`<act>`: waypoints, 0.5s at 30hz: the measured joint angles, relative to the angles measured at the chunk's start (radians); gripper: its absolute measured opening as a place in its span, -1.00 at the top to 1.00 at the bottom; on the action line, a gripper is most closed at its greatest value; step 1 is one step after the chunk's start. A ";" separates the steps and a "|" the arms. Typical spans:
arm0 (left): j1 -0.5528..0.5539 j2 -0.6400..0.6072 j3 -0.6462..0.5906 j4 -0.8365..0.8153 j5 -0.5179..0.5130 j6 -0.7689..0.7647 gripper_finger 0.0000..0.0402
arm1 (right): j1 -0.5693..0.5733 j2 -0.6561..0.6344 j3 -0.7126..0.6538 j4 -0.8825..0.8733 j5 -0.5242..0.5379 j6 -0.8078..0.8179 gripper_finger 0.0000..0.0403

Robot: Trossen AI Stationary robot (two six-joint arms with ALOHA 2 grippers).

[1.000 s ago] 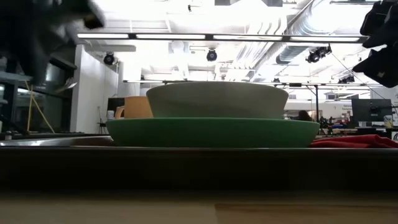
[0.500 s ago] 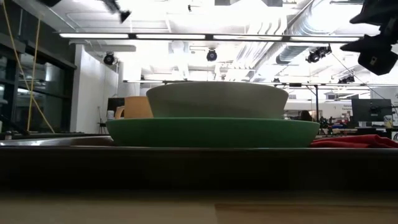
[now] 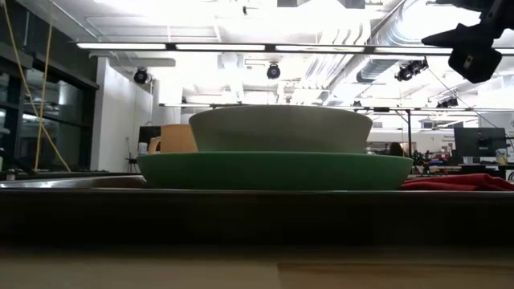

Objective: Set up tray
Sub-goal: Put the fork on top of the table napkin on the serving tray

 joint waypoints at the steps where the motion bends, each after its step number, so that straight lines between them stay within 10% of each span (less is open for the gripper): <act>1: 0.011 0.016 0.025 -0.001 0.006 0.028 0.95 | 0.000 0.027 0.000 0.025 0.000 0.000 0.02; 15: 0.120 0.203 0.231 0.068 0.077 0.258 0.95 | -0.028 0.295 0.000 0.457 0.002 -0.141 0.02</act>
